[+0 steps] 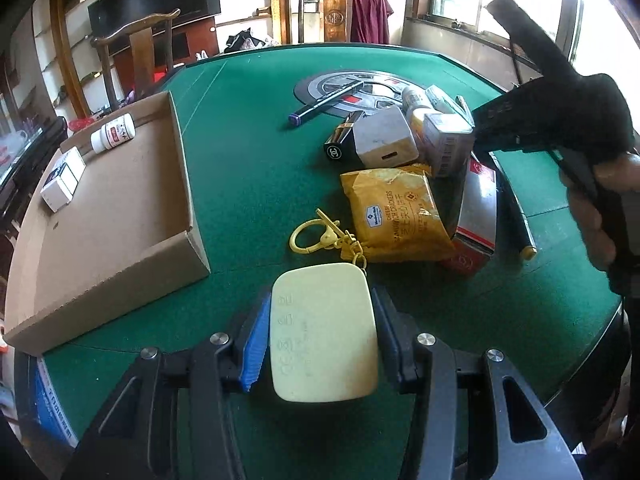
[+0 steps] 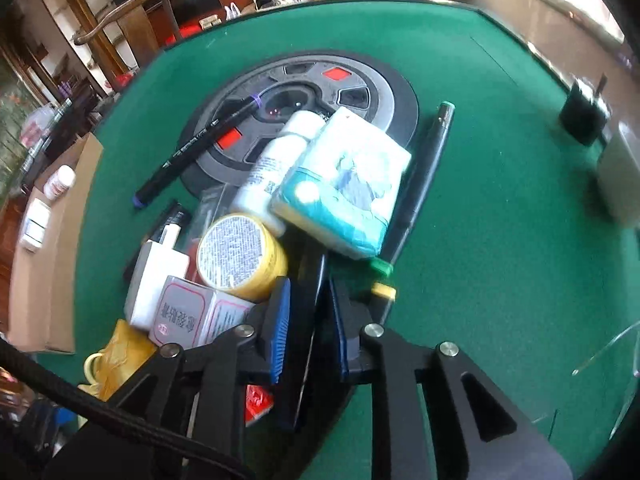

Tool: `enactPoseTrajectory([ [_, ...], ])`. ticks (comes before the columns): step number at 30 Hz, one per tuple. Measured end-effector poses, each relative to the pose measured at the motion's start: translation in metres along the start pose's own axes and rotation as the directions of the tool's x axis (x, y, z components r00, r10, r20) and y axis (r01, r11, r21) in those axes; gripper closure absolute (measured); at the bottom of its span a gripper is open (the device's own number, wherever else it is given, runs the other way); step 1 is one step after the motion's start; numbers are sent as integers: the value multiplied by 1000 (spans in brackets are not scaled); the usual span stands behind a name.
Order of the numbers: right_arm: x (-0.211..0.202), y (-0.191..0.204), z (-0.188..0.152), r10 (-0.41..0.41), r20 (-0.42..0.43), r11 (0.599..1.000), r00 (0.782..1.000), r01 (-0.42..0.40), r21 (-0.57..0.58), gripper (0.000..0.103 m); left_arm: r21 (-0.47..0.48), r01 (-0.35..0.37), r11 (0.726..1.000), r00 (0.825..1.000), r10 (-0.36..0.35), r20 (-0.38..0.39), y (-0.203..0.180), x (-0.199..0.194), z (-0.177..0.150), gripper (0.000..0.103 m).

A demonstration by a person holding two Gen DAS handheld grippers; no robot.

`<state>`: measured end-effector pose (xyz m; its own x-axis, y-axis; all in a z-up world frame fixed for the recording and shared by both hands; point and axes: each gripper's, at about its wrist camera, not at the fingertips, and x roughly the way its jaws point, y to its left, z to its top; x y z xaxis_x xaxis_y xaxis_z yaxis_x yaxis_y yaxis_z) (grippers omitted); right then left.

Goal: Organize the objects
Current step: 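Grasp the black marker with the right gripper while the left holds the sponge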

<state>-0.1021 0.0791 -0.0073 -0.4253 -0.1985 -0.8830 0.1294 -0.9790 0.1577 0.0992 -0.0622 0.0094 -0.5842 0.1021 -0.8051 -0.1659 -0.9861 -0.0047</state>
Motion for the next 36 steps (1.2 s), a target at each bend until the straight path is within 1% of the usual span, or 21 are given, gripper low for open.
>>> enactPoseTrajectory([
  [2,0,0,0,1,7,1000,1000,-1,5,90,2,-6,1000,1000,6,0,-2,1,1,60],
  [3,-1,-3,-3,16,17,1000,1000,-16,21,91,0,-5,1000,1000,5,1,-2,1,1,61],
  [6,-7,-16,-16,99,29,990,995,-101,94,91,-12,13,1000,1000,-13,11,0,0,-1,61],
  [9,-17,-20,-33,150,48,982,988,-154,109,91,-46,64,997,998,-64,16,6,-2,-1,61],
  [14,-37,-26,-53,197,76,971,977,-205,119,91,-82,139,987,990,-136,40,9,-14,3,61],
  [20,-60,-36,-64,219,120,960,968,-236,150,91,-118,191,975,981,-185,56,12,-24,4,61],
  [28,-84,-32,-70,227,169,956,959,-253,149,91,-138,208,968,976,-197,95,17,-42,4,61],
  [32,-101,-29,-72,227,211,956,951,-259,140,91,-152,224,963,971,-206,123,23,-53,2,61],
  [34,-107,-27,-71,226,240,956,944,-262,133,91,-167,238,957,967,-216,136,28,-57,2,61],
  [36,-110,-23,-69,218,243,958,945,-255,130,91,-184,251,950,964,-227,141,34,-58,1,61],
])
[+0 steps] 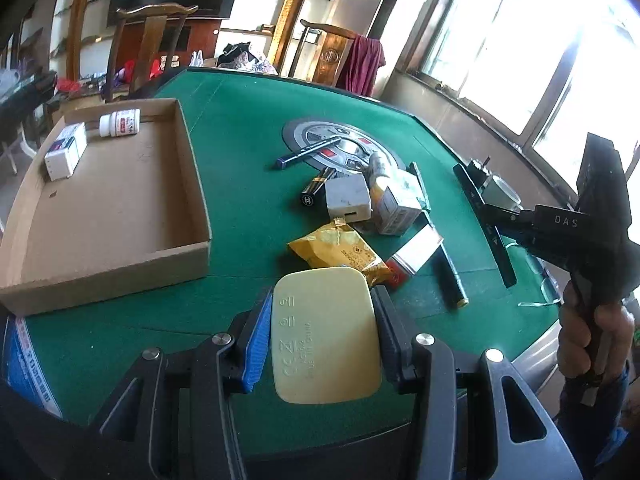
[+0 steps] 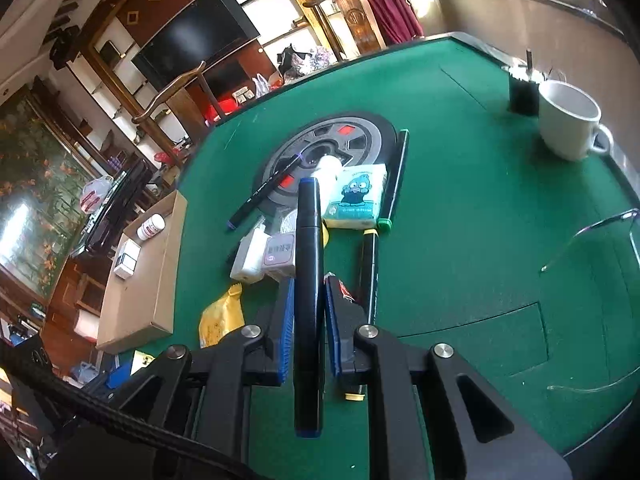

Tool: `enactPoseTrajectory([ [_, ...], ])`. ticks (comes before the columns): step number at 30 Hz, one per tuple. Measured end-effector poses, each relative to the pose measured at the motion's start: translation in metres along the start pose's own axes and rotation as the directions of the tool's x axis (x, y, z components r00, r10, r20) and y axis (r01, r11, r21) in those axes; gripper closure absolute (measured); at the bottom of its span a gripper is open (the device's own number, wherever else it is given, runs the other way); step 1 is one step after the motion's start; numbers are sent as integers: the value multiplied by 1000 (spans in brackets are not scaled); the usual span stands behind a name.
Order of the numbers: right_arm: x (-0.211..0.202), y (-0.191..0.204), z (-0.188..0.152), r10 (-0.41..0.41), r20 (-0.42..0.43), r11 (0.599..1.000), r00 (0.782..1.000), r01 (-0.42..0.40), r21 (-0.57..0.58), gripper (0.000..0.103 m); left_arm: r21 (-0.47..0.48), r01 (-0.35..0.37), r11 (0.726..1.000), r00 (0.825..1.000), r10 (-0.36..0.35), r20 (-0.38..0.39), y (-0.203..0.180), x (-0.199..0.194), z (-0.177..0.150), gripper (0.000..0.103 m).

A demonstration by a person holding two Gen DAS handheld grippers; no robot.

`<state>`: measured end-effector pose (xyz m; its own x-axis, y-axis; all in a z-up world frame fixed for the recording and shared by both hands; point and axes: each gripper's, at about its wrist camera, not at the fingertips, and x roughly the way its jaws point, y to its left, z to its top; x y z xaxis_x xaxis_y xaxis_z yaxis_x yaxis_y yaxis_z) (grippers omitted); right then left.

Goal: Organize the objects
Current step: 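Grasp the black marker with the right gripper while the left holds the sponge, then place sponge and marker into the cardboard tray and open both grippers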

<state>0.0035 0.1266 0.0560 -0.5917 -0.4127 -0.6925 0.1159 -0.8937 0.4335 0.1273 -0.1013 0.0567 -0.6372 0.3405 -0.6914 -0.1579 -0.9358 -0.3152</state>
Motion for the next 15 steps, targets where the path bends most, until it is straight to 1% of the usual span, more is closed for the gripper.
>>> enactPoseTrajectory([
  [5,-3,6,1,9,1,1000,1000,-9,7,91,-41,3,999,1000,-3,8,13,-8,-3,61],
  [15,-5,20,-2,18,-4,1000,1000,-18,-20,91,-77,3,997,999,1,49,34,-25,1,61],
])
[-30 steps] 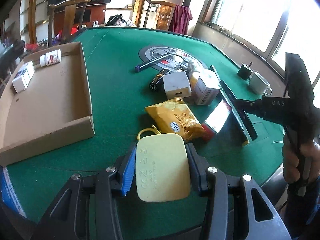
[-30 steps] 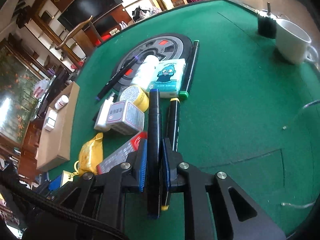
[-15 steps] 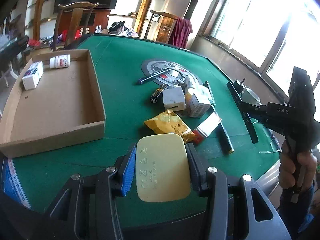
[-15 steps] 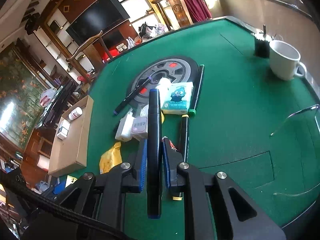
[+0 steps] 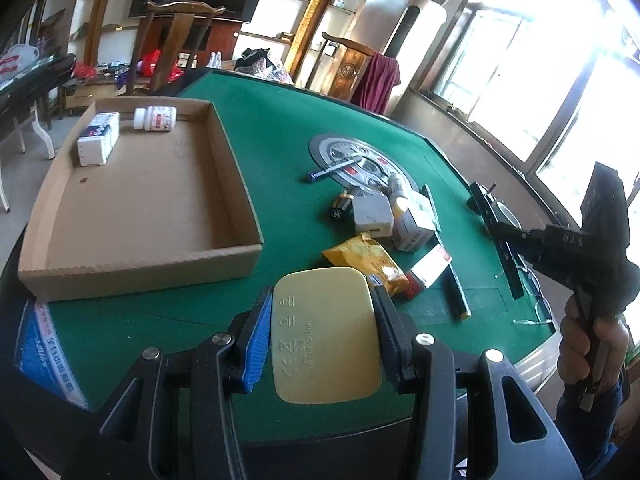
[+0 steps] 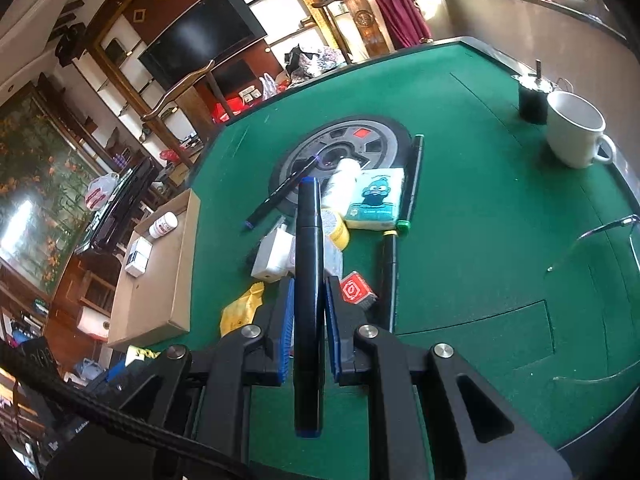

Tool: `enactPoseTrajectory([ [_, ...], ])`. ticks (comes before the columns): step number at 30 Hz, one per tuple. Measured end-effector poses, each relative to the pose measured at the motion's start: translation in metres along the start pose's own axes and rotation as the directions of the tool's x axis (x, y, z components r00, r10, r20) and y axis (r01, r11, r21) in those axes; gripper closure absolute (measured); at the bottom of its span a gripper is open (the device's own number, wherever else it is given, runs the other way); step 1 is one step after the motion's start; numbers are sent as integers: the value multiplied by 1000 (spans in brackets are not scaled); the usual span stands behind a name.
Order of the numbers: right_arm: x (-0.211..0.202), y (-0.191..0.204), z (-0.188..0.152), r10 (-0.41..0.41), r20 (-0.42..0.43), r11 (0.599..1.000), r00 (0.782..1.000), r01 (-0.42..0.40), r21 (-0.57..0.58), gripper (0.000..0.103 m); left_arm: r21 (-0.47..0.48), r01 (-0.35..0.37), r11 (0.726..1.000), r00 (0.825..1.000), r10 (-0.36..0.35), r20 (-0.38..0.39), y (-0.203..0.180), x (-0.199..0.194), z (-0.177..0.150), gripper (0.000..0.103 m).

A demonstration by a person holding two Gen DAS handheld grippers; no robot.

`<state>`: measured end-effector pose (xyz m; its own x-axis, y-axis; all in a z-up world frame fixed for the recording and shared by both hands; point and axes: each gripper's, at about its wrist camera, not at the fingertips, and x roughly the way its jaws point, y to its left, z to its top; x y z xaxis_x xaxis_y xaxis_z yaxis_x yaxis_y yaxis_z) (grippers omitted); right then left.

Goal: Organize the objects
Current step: 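Place sponge and marker into the cardboard tray and open both grippers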

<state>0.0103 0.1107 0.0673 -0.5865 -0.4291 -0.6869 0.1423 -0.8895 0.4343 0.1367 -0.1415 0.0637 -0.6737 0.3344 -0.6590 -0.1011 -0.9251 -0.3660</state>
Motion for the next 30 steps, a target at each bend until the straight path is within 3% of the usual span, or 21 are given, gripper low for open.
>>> enactPoseTrajectory([
  [14,36,61,-13,89,-133,989,987,-103,-104,91,-2,-29,1000,998,29,59,23,-24,16,61],
  [21,69,135,1,136,-212,961,968,-181,-208,91,-7,-104,995,990,105,90,50,-31,54,61],
  [30,154,210,31,101,-305,952,947,-181,-248,91,-92,-190,978,981,192,12,123,4,114,61],
])
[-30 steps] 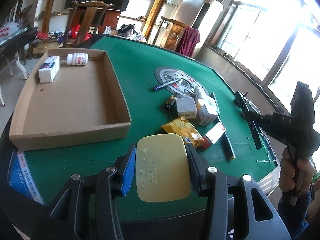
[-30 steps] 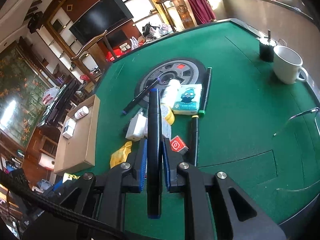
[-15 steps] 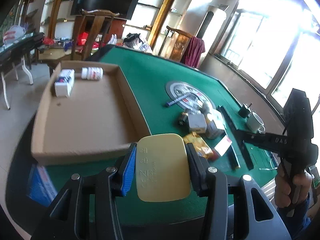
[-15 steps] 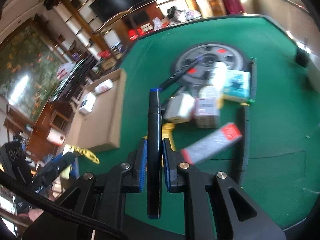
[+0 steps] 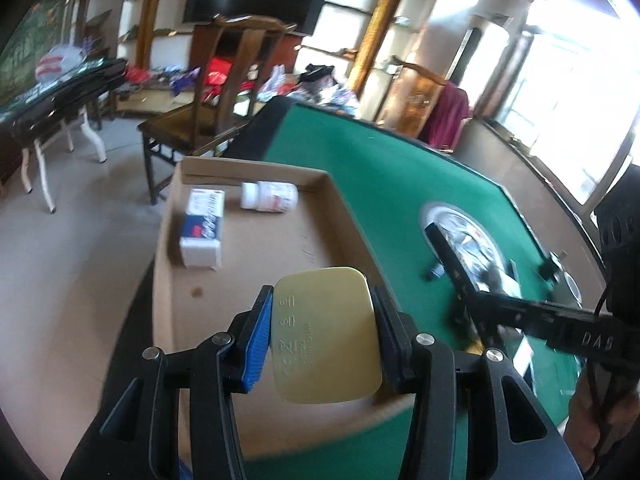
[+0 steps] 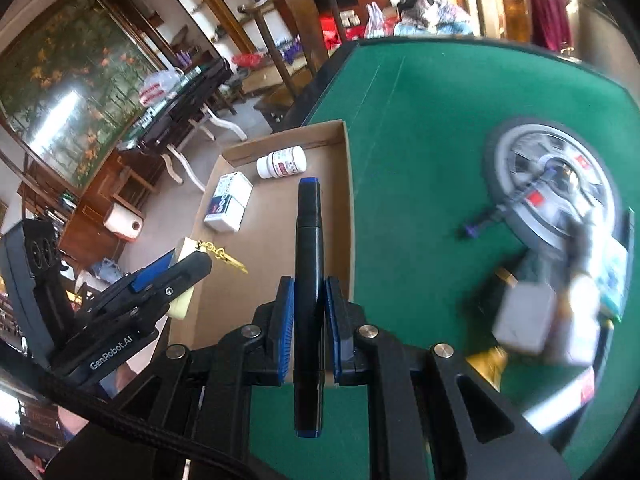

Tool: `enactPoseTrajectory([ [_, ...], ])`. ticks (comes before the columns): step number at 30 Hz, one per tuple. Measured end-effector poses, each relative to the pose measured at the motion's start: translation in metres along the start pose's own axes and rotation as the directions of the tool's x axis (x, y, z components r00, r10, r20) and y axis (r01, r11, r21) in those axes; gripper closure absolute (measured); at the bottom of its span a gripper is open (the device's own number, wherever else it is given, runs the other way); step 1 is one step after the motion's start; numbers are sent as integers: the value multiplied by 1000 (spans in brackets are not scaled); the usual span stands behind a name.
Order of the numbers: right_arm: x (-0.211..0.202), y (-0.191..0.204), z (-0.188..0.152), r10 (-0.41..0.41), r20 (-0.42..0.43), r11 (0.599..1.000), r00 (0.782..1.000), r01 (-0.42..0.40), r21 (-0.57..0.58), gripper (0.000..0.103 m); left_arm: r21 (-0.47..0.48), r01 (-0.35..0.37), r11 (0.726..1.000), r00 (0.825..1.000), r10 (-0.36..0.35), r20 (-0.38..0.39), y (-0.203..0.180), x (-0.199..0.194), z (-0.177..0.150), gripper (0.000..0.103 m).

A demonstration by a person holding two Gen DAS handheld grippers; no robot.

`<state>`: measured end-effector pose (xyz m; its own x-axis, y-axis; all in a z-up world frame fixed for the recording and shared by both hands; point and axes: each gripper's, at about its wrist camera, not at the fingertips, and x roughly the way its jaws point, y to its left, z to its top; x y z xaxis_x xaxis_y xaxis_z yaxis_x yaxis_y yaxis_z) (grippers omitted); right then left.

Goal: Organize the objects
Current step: 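Place sponge and marker into the cardboard tray and open both grippers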

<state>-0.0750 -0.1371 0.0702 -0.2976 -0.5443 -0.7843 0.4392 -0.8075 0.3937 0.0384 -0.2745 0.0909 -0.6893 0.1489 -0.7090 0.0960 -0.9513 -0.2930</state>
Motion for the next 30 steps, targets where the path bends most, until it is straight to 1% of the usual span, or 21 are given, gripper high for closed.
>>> enactPoseTrajectory([
  [2,23,5,15,-9,-19,1000,1000,9,7,91,-27,-4,1000,1000,3,-25,12,16,10,61],
  [5,54,10,37,-25,-46,999,999,27,27,91,-47,-39,998,998,37,-55,27,41,23,61],
  [8,81,9,56,-10,-78,999,997,14,53,91,-76,-46,996,995,39,-89,38,64,30,61],
  [9,91,10,62,-25,-84,998,996,30,55,91,-82,-53,995,994,45,-100,42,73,33,61],
  [13,115,6,78,-24,-118,996,993,34,83,91,-101,-54,993,993,43,-109,50,89,38,61],
  [18,138,-2,93,-41,-139,993,989,56,108,91,-82,-58,995,993,50,-105,48,100,44,61],
  [22,149,-9,96,-36,-153,991,988,55,122,91,-52,-80,995,992,75,-98,44,105,48,61],
  [24,154,-10,95,-36,-162,991,986,56,125,91,-45,-79,996,993,75,-96,43,107,48,61],
  [27,155,-13,93,-32,-165,991,986,54,126,91,-56,-81,995,991,75,-109,46,115,49,61],
  [29,154,-14,93,-30,-164,991,986,50,120,90,-44,-86,995,993,82,-84,45,114,48,61],
  [30,155,-14,95,-26,-163,992,986,46,117,90,-50,-77,996,993,72,-89,46,115,48,61],
])
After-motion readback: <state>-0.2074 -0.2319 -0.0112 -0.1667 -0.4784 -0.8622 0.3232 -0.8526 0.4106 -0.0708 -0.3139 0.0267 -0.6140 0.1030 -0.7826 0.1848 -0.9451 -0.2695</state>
